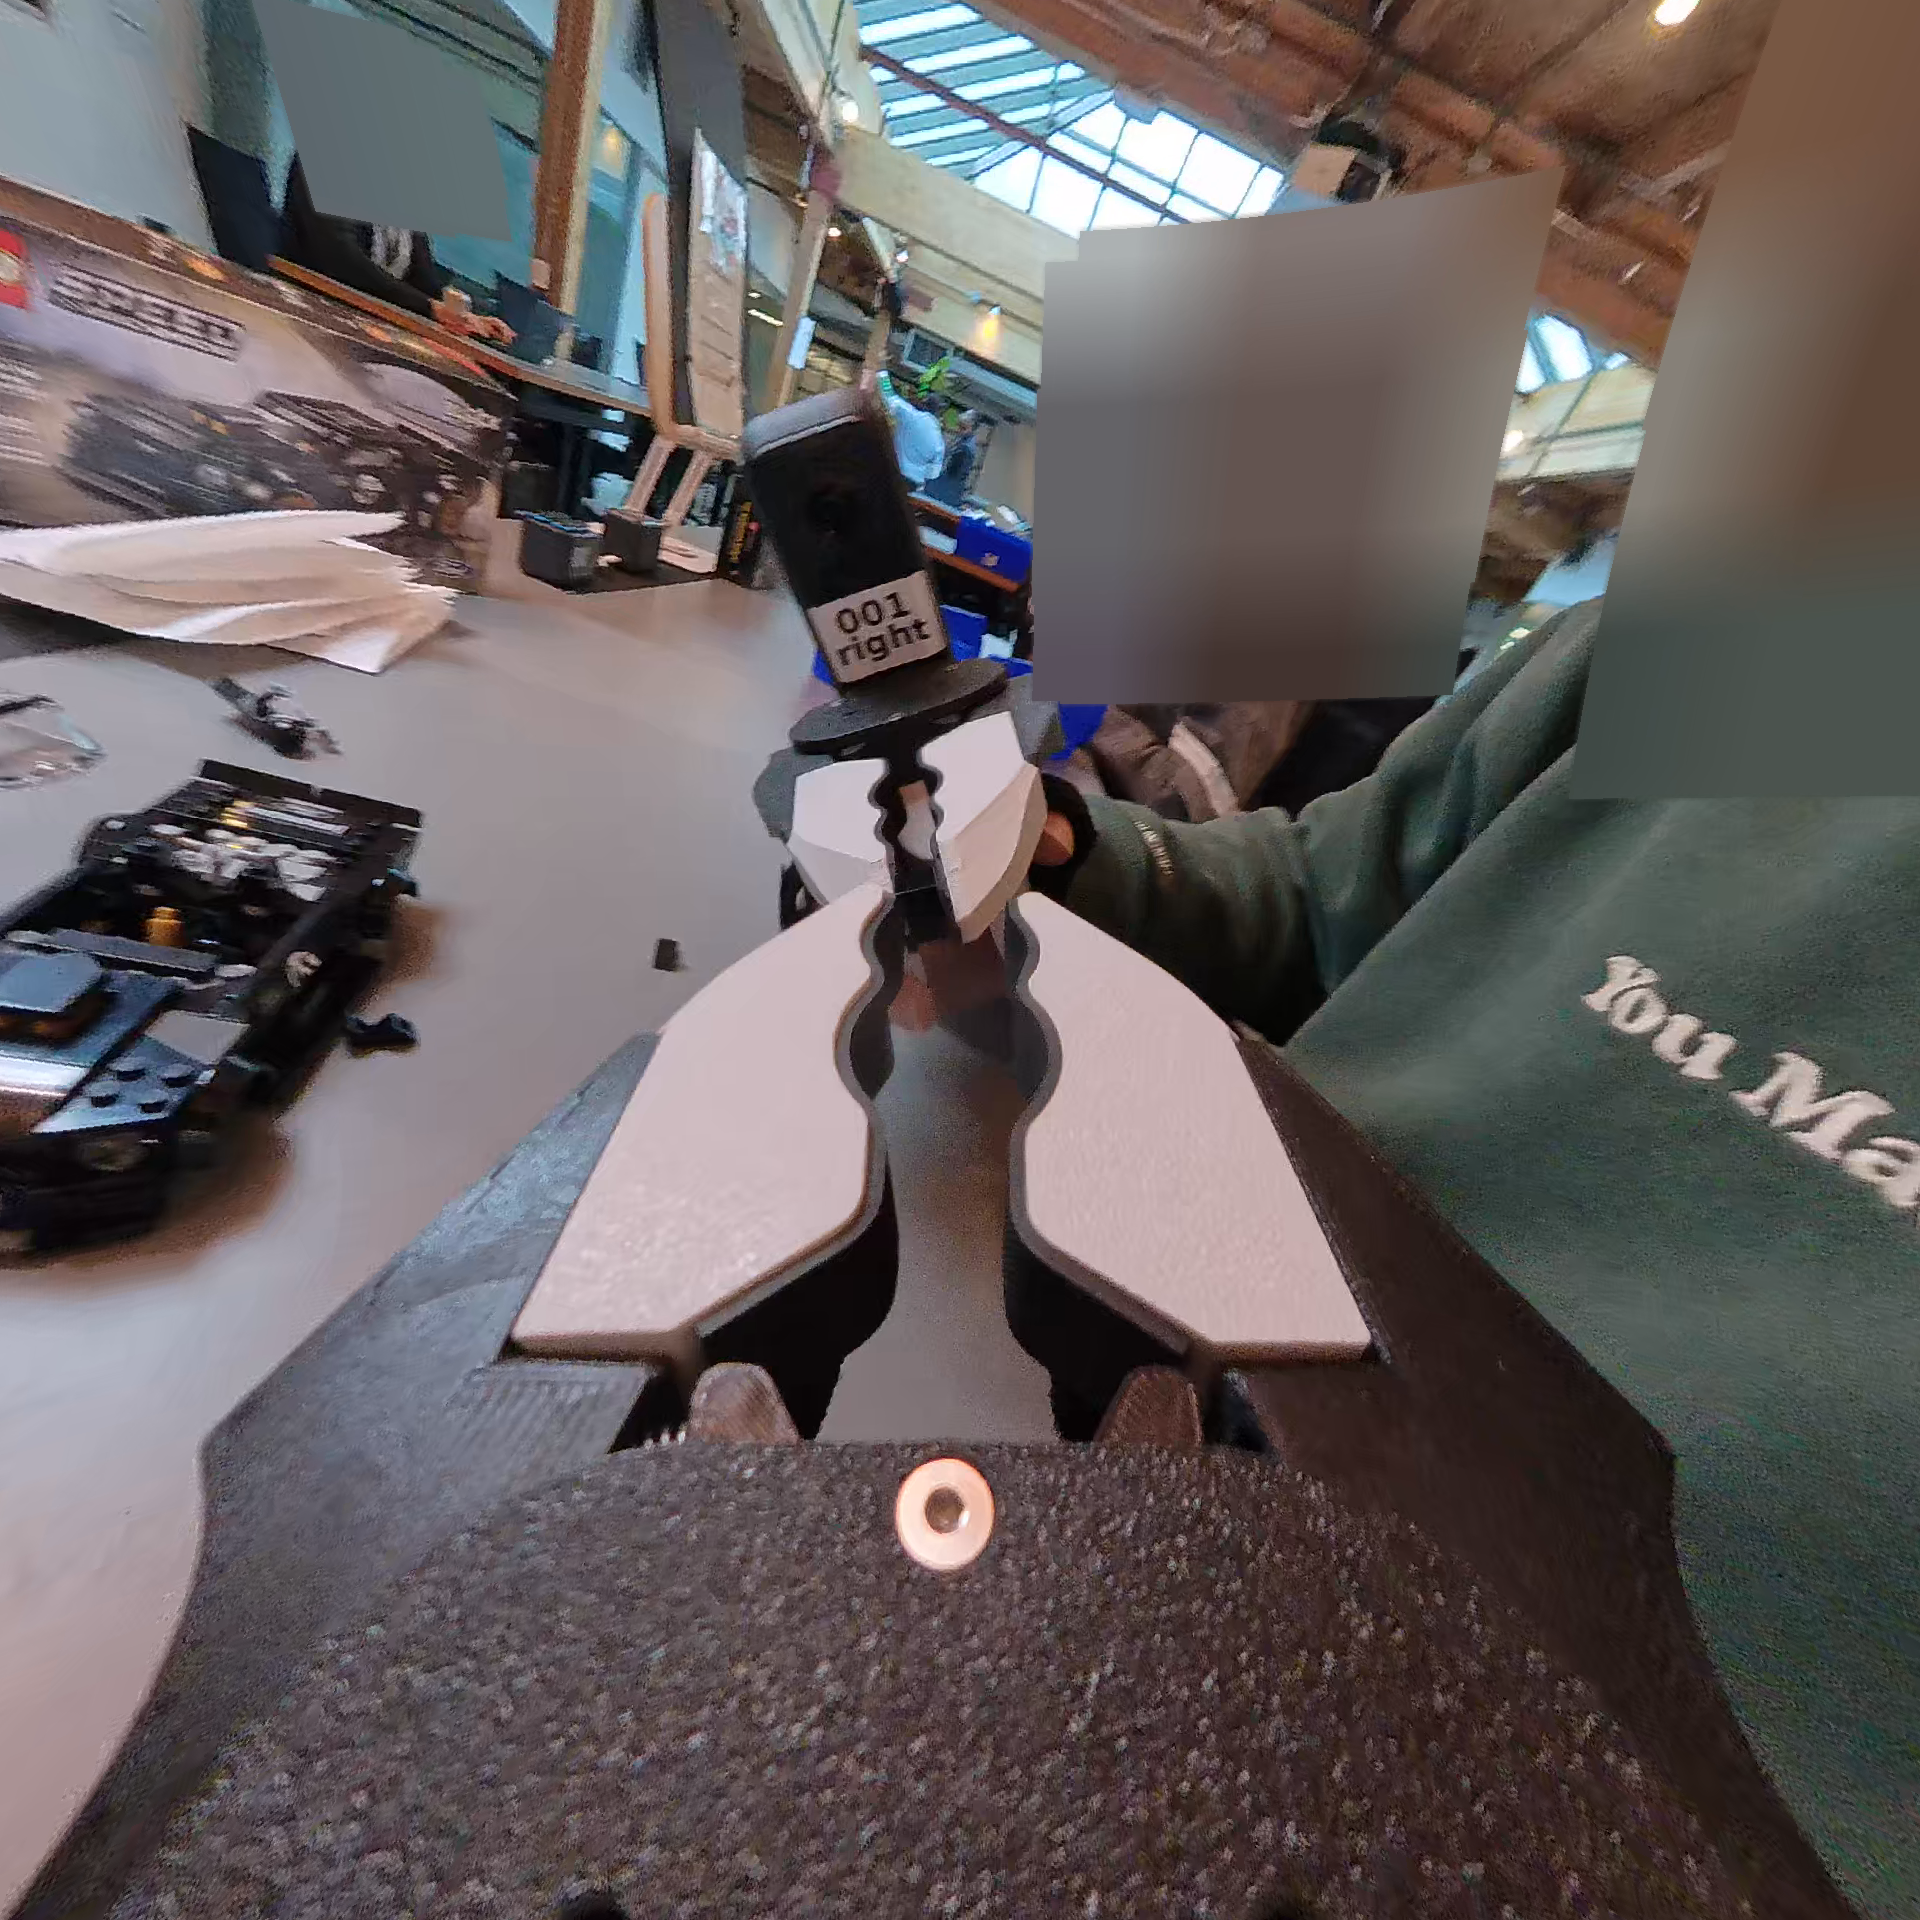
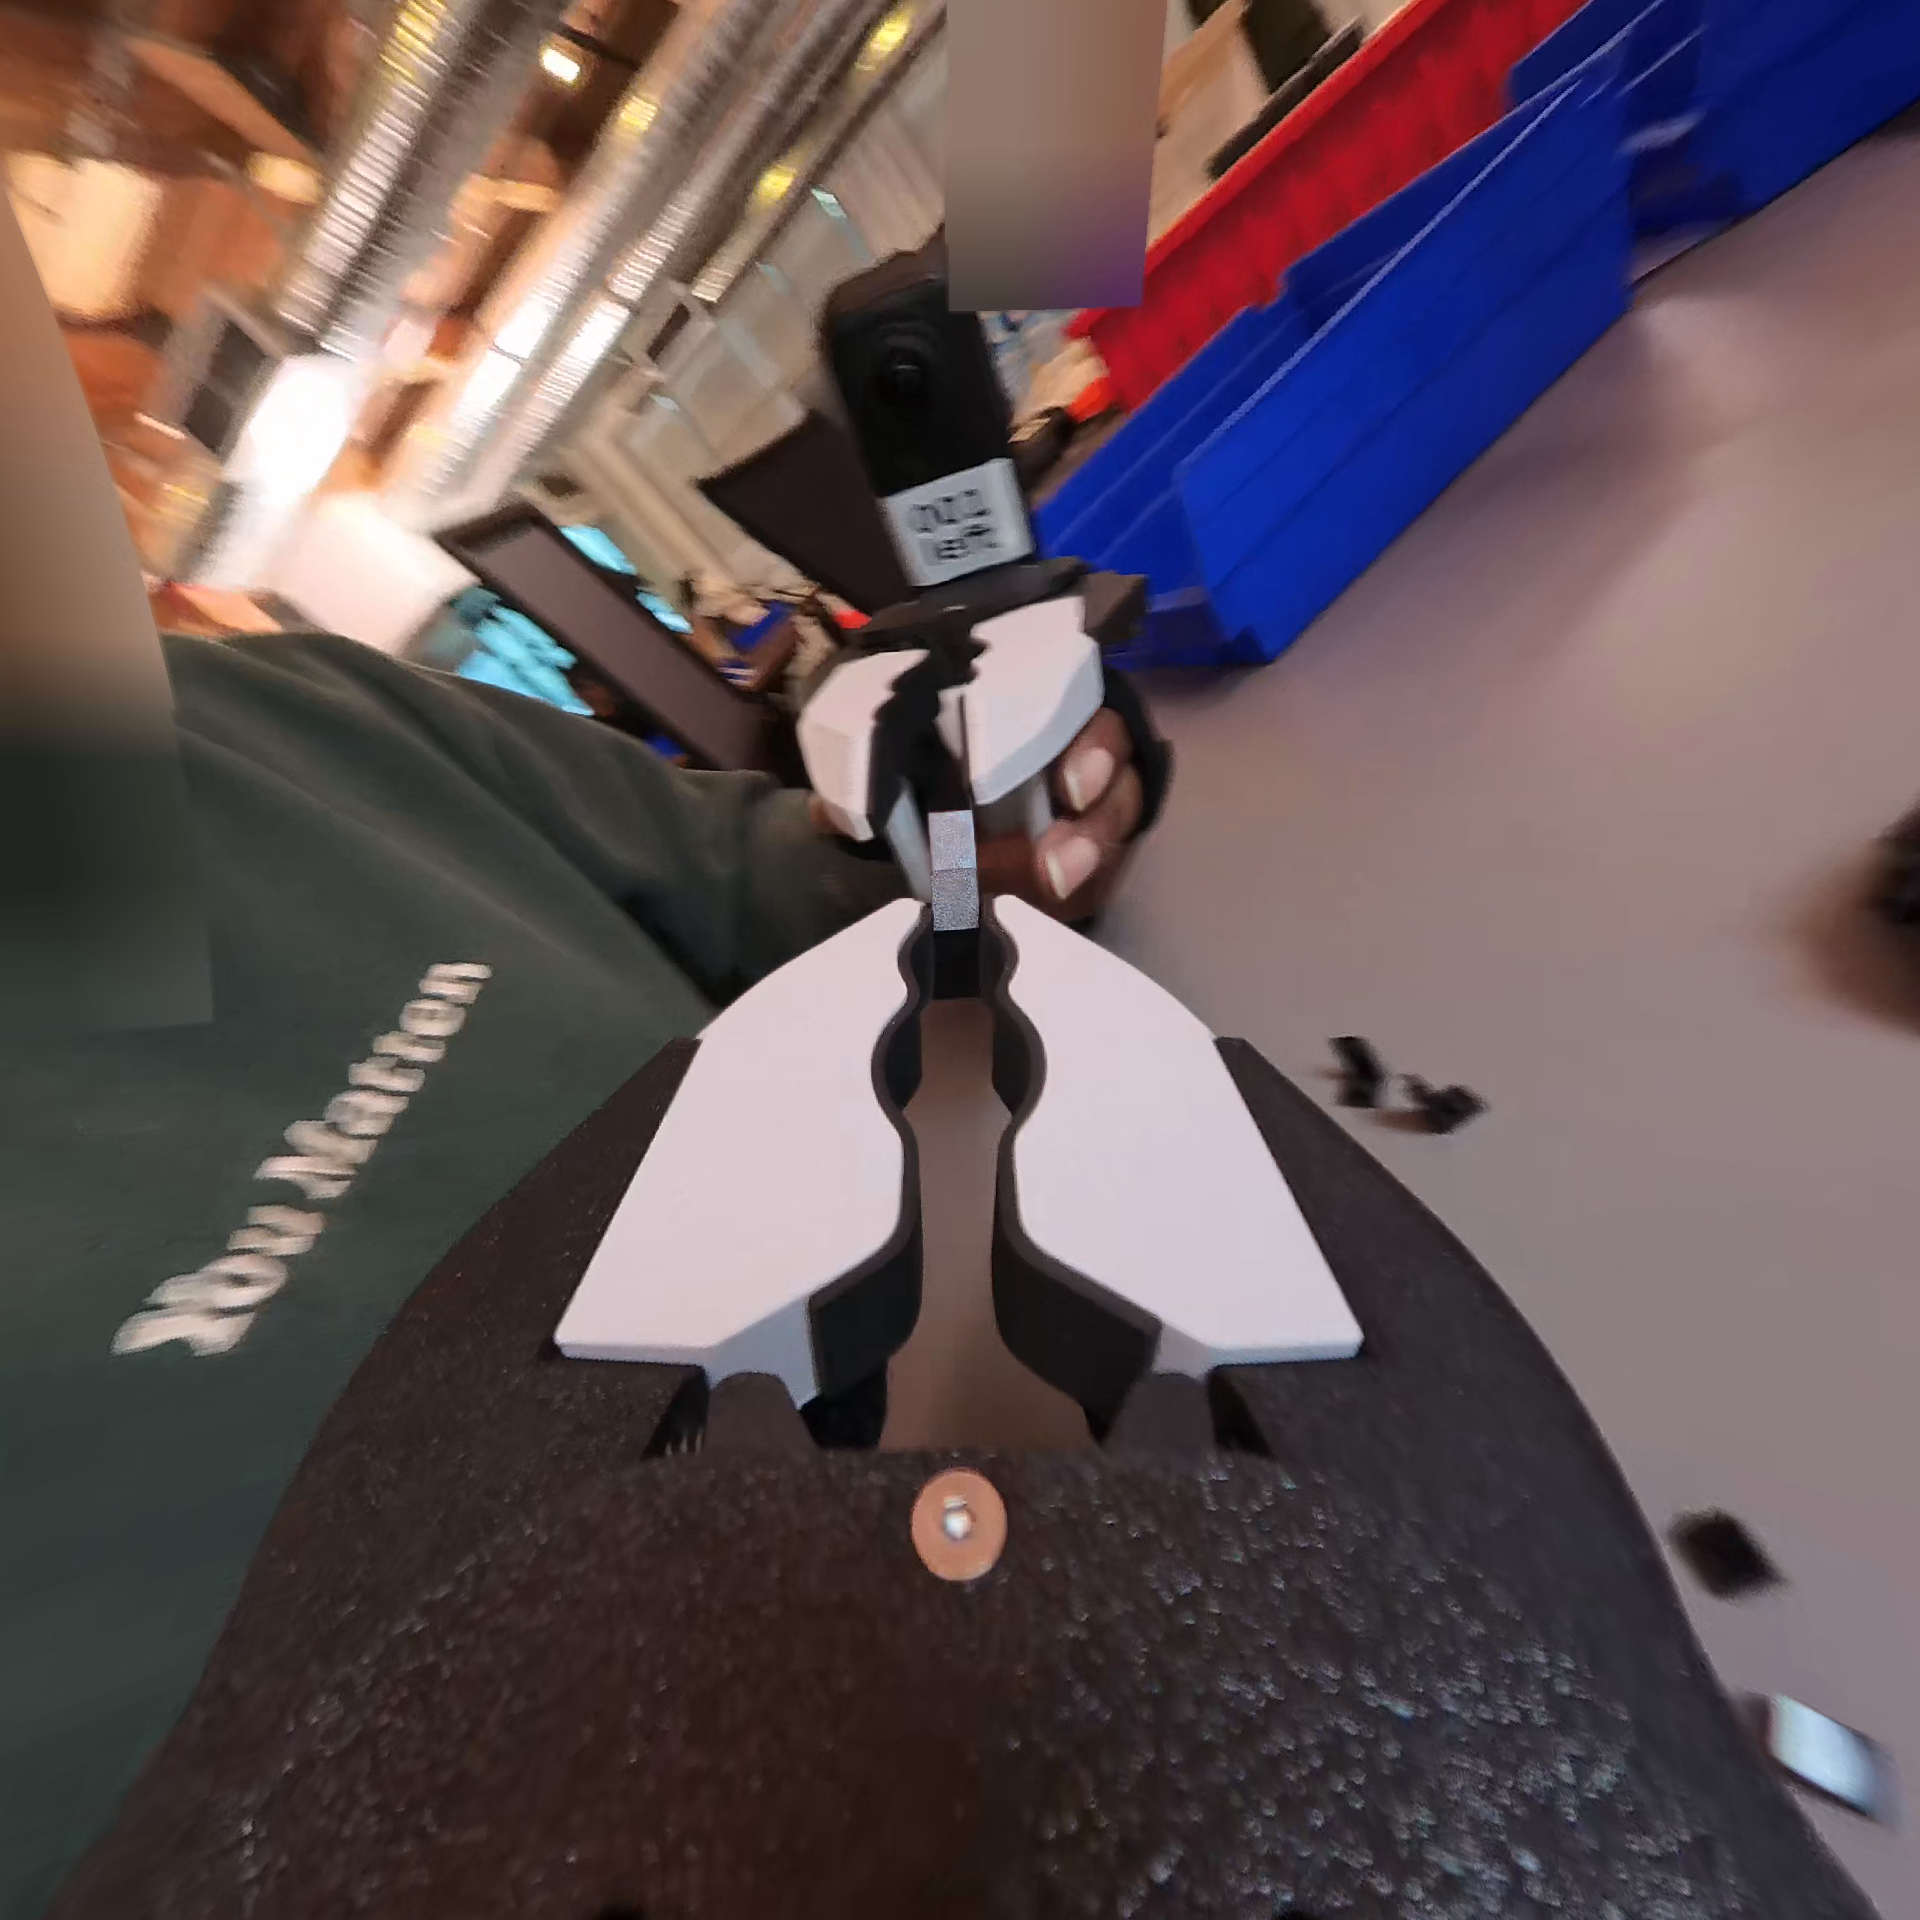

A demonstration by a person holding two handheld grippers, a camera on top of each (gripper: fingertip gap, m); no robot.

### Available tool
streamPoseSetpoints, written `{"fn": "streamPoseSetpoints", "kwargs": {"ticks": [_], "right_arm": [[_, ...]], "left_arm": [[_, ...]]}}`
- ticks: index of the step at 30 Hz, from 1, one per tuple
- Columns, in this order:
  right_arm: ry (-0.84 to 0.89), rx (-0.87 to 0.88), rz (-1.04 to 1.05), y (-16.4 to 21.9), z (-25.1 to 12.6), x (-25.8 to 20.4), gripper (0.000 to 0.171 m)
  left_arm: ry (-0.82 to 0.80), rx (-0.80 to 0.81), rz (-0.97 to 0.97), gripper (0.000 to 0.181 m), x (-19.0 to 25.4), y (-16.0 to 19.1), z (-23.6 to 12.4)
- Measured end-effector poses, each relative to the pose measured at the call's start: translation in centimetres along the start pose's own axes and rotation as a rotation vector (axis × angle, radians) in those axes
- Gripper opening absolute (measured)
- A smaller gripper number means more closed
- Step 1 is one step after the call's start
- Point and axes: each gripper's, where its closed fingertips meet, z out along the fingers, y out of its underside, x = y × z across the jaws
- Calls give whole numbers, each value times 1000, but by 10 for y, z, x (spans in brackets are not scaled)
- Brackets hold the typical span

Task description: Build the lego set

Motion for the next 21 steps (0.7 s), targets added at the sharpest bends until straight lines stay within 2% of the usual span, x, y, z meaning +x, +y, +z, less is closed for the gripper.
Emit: {"fn": "streamPoseSetpoints", "kwargs": {"ticks": [5,13,21], "right_arm": [[88,-2,-170,0,1,3,8],[134,-14,-238,1,3,4,8],[171,-69,-331,10,7,6,8]], "left_arm": [[-69,-11,68,21,-6,1,2],[-97,-46,127,20,-8,5,3],[-94,-97,154,10,-6,14,6]]}}
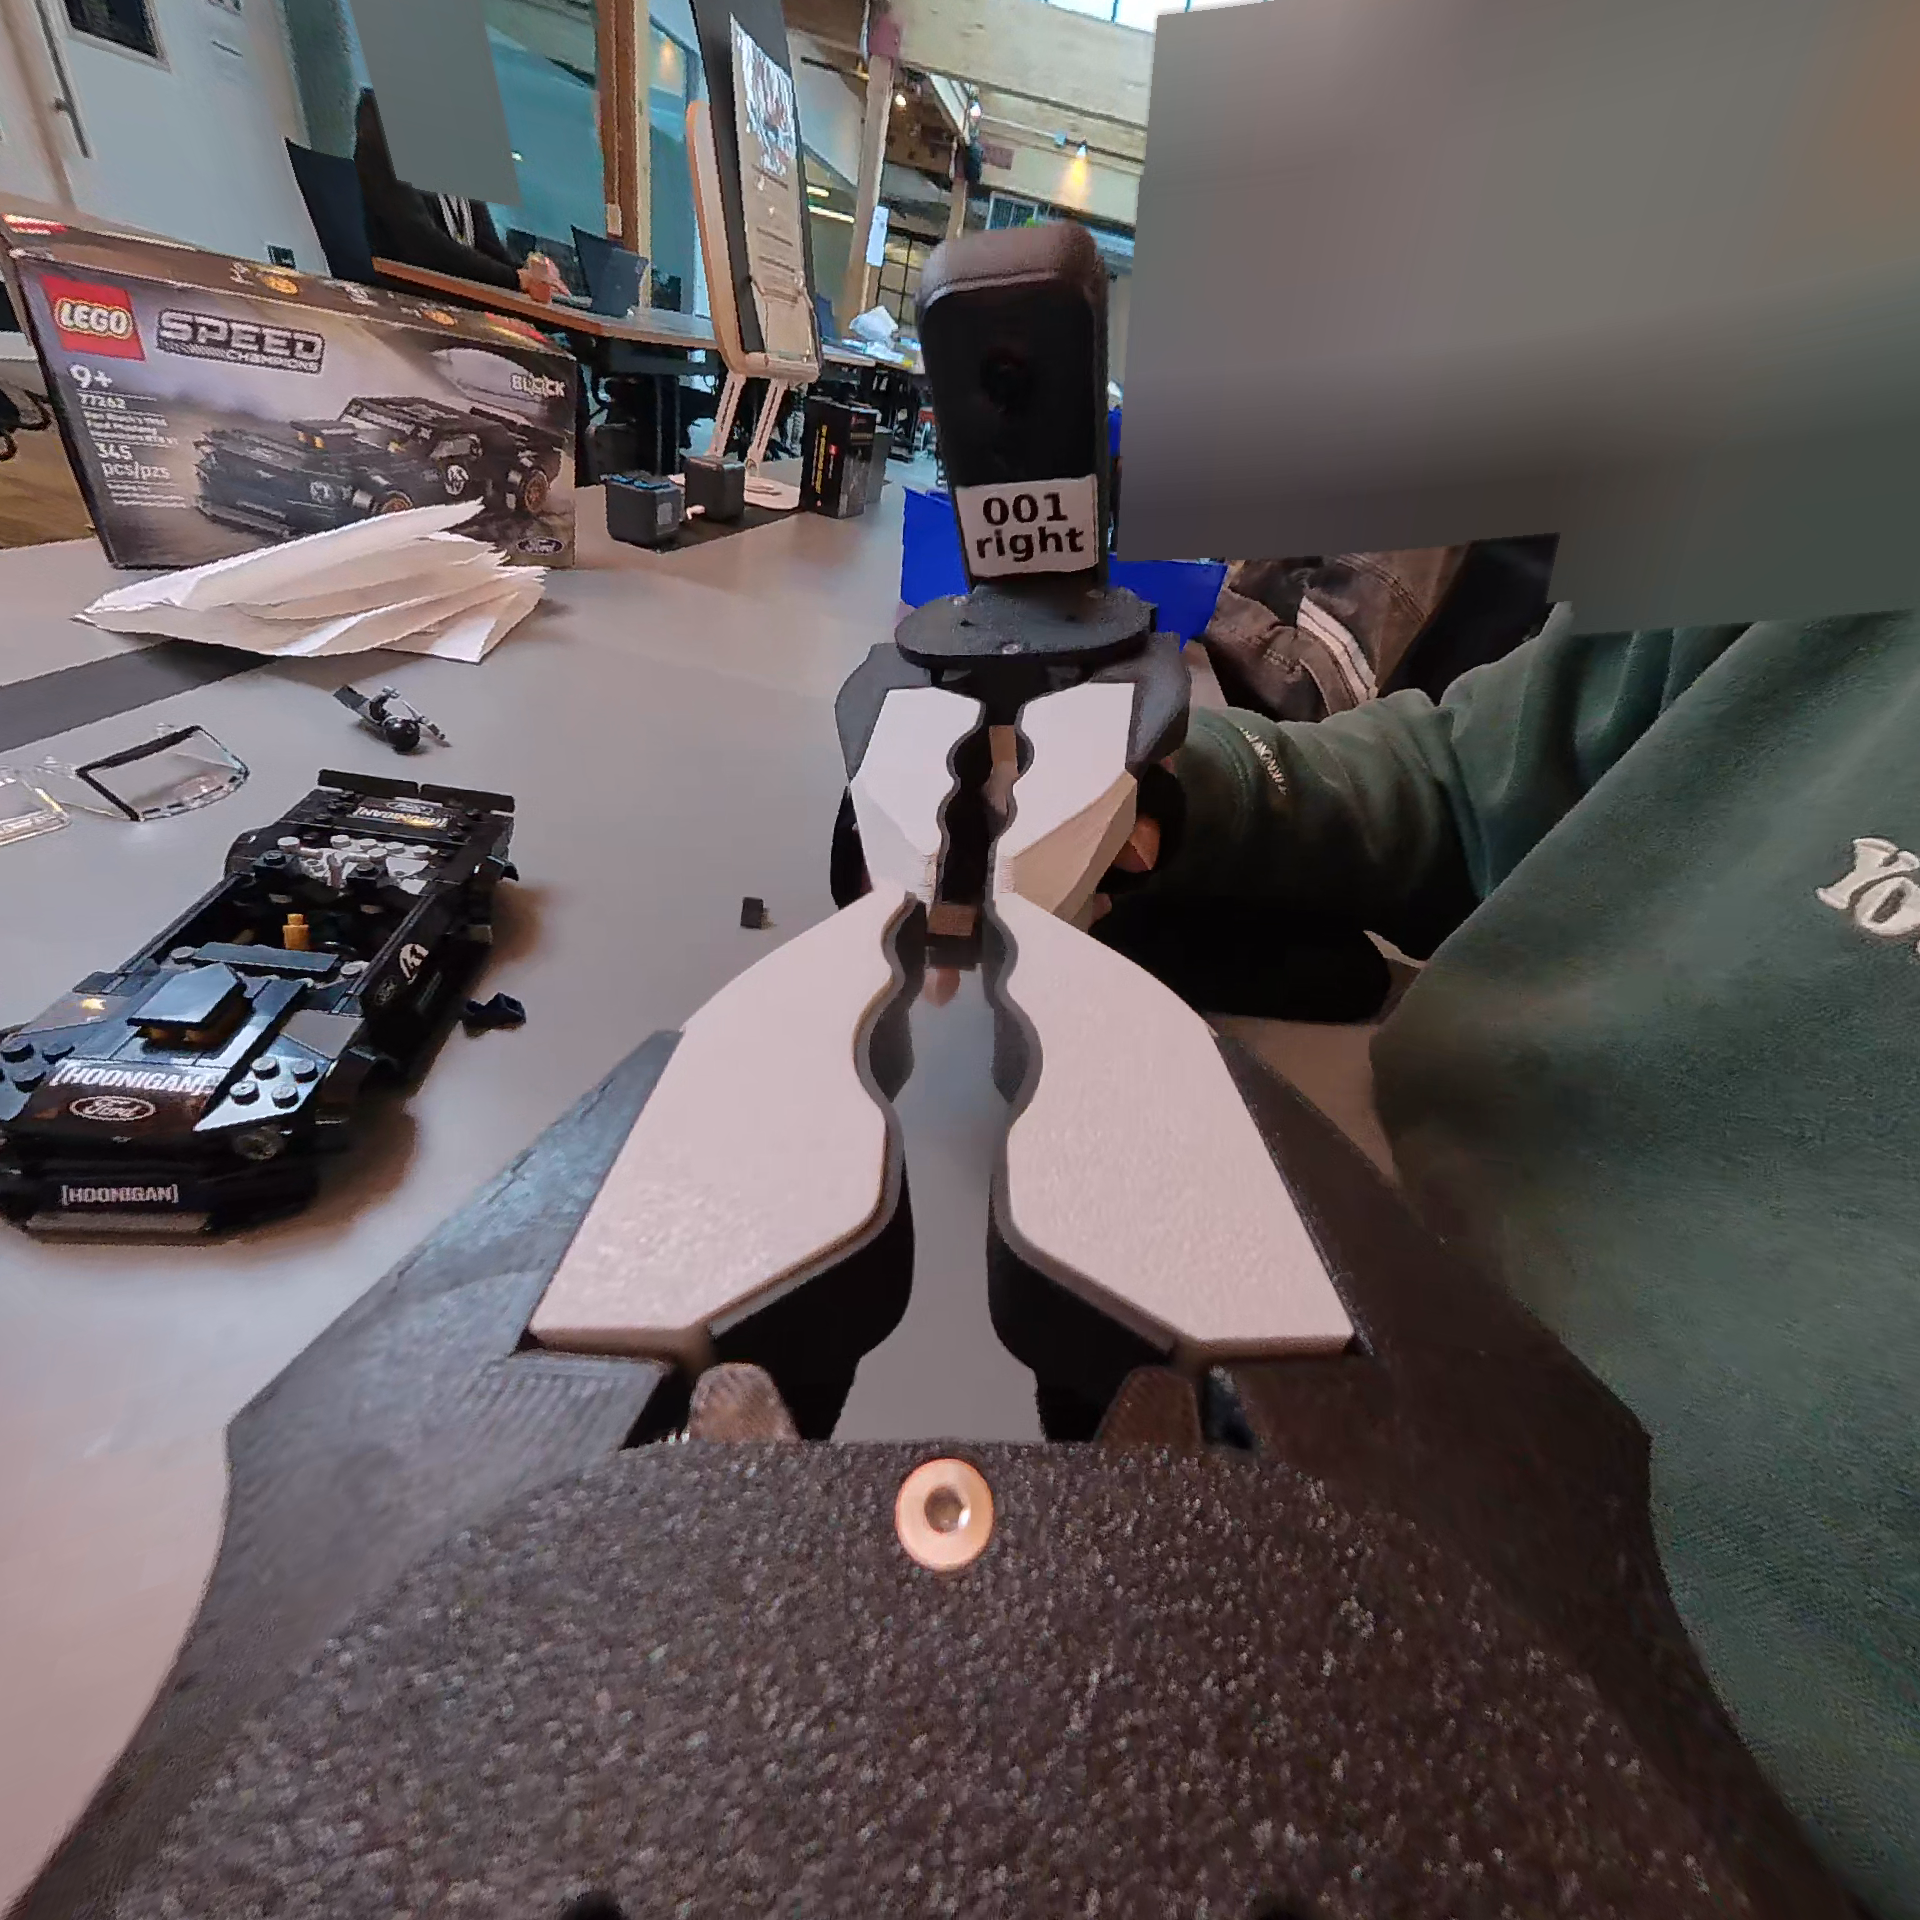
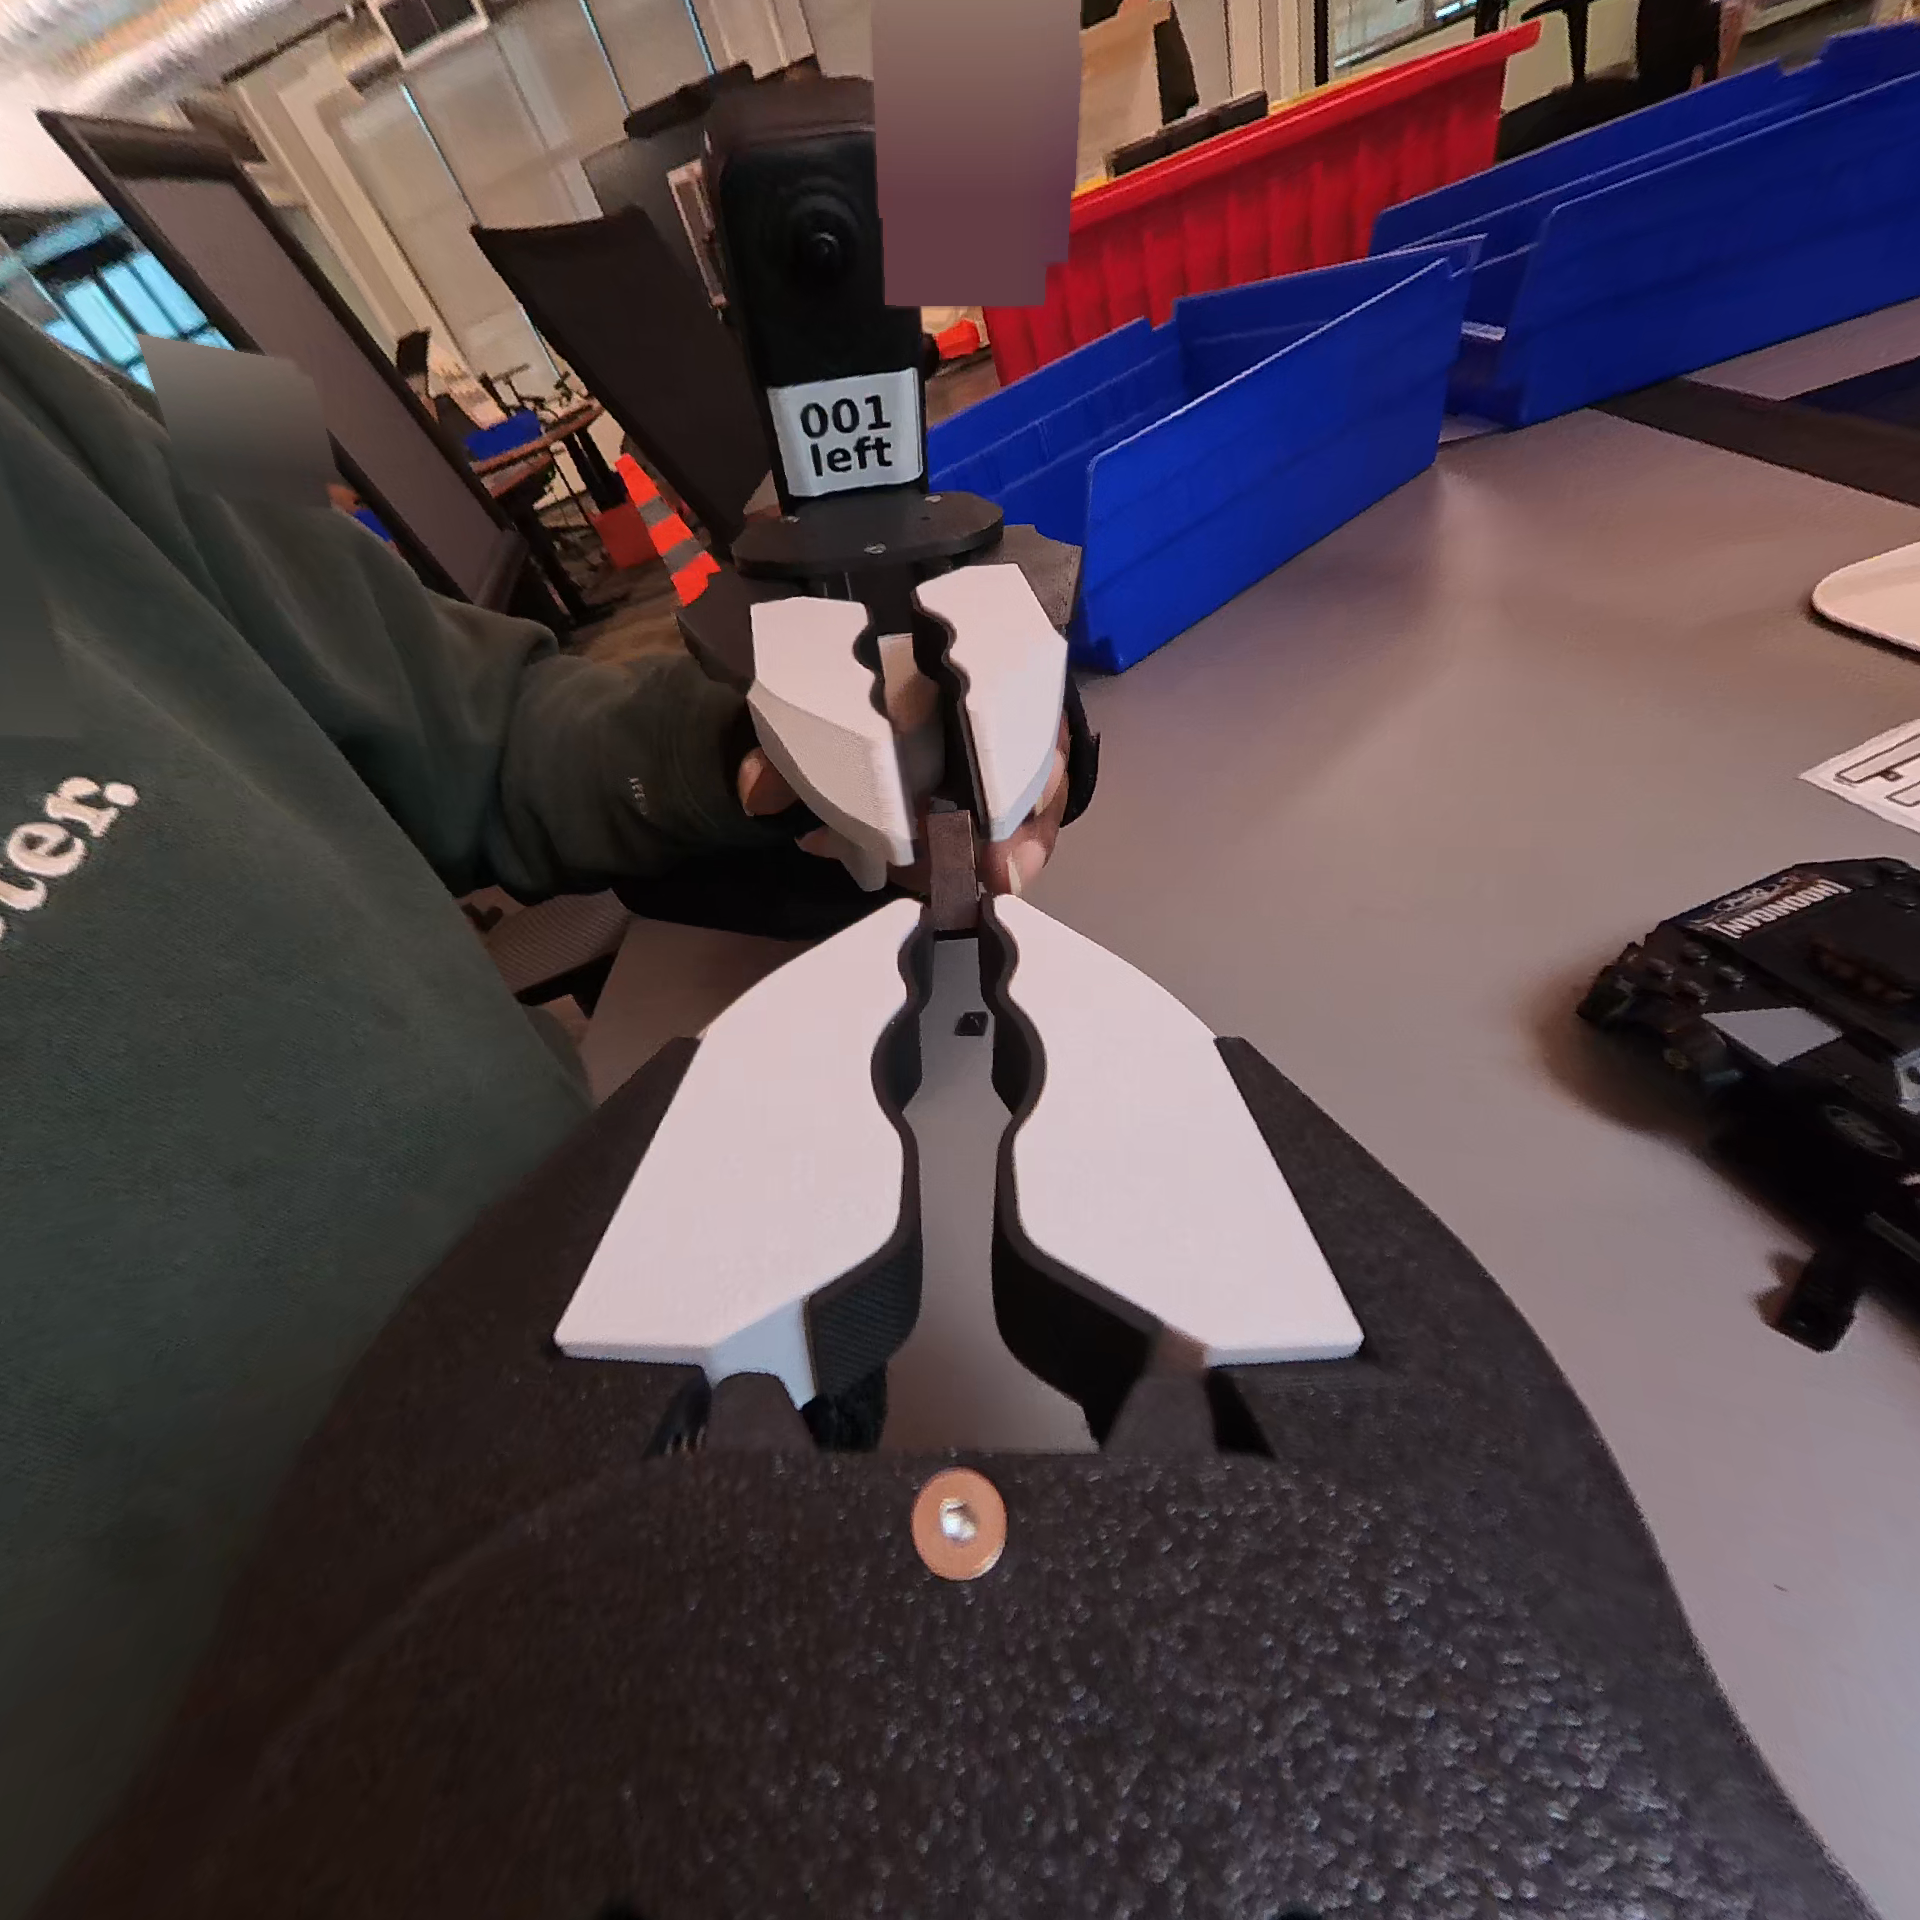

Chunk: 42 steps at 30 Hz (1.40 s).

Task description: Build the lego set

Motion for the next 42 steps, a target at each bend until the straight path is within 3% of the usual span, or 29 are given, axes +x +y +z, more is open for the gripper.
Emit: {"fn": "streamPoseSetpoints", "kwargs": {"ticks": [10,17,42], "right_arm": [[81,-127,-192,16,-4,6,18],[124,-187,-278,24,-8,10,11],[40,-103,-419,10,-8,-21,8]], "left_arm": [[-38,-117,131,8,0,20,6],[-37,-139,146,8,0,25,9],[123,-39,188,9,27,11,2]]}}
